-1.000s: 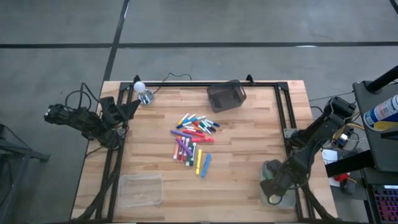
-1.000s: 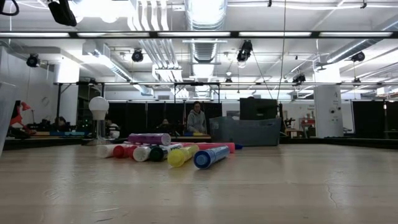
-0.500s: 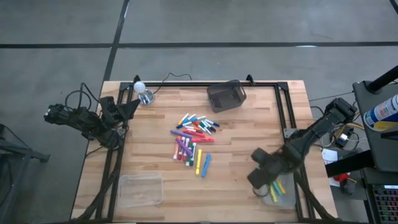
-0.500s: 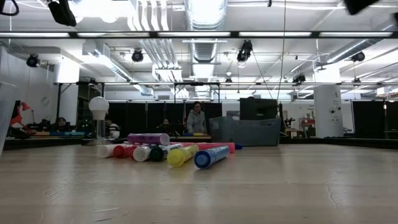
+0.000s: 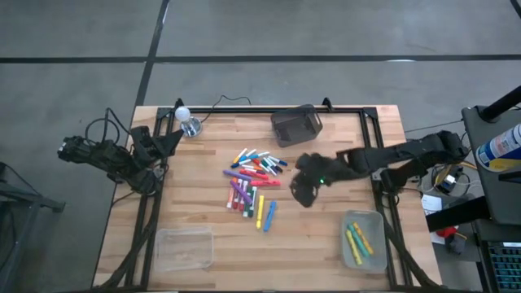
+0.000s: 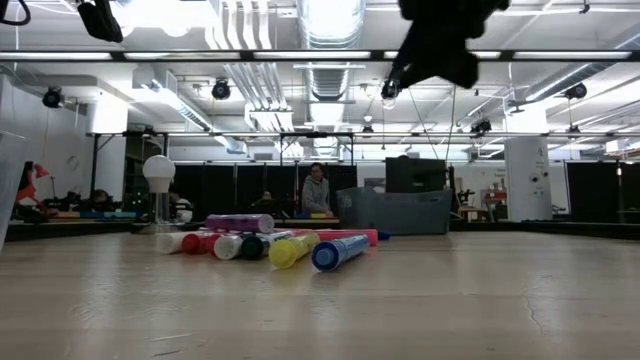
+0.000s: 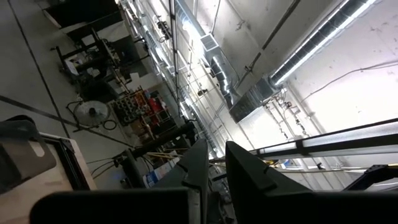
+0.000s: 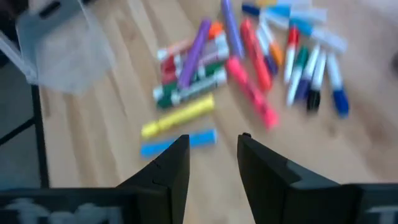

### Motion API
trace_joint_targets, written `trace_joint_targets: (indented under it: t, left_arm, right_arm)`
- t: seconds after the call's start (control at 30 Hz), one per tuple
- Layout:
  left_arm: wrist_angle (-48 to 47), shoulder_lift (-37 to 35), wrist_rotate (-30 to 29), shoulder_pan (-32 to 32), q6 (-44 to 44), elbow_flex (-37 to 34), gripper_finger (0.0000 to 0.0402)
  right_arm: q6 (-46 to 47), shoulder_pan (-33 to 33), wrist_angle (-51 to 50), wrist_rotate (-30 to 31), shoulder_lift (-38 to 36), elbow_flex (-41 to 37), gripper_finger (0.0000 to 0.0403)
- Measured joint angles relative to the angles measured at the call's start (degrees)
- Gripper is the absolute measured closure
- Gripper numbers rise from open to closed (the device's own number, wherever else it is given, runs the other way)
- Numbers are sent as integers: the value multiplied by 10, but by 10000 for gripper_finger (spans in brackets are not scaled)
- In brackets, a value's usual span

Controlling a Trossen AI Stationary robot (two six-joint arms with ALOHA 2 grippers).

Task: Pick & Place Markers
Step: Put the pink highlighter pen into the gray bin

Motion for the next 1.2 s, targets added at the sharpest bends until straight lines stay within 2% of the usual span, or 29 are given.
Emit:
trace_joint_targets:
  t: [0.17, 0.3, 0.5, 0.63, 0.77, 0.9, 1.07, 1.2]
  left_arm:
    - [0, 0, 0, 0, 0, 0, 353]
    - [1, 0, 0, 0, 0, 0, 353]
    - [1, 0, 0, 0, 0, 0, 353]
    - [2, 0, 0, 0, 0, 0, 353]
    - [3, -1, 2, 0, -10, 0, 353]
    - [4, -1, 2, 0, -23, 0, 353]
    - [4, -1, 3, 0, -23, 0, 353]
    - [3, -1, 7, 0, -23, 0, 353]
  right_arm:
    - [-66, -60, 47, -55, 25, -1, 288]
    - [-112, -81, 57, -102, 64, 11, 294]
    - [-181, -102, 59, -138, 151, 61, 304]
    - [-213, -107, 54, -141, 221, 109, 311]
    - [-212, -110, -45, -142, 291, 188, 316]
    - [-278, -109, -129, -142, 351, 251, 310]
    - [-335, -112, -180, -152, 407, 298, 277]
    - [-357, -116, -191, -150, 425, 311, 252]
